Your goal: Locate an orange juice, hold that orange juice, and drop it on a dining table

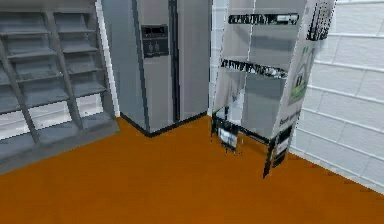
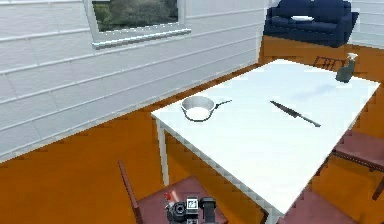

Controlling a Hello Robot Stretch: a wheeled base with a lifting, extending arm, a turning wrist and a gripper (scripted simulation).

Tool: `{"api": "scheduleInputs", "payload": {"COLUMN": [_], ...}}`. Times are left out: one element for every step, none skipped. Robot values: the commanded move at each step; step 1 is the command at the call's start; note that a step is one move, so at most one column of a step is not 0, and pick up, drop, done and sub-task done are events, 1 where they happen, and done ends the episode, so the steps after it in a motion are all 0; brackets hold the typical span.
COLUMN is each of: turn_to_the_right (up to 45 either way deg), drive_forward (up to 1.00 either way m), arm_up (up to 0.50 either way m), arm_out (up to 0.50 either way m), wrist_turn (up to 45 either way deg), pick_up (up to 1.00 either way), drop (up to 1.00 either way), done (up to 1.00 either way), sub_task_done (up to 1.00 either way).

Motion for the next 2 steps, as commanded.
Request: {"api": "scheduleInputs", "payload": {"turn_to_the_right": [0.0,0.0], "drive_forward": [0.00,0.00], "arm_up": [0.00,0.00], "arm_out": [0.00,0.00], "wrist_turn": [45.0,45.0], "pick_up": [0.00,0.00], "drop": [0.00,0.00], "done": [0.00,0.00], "sub_task_done": [0.00,0.00]}}
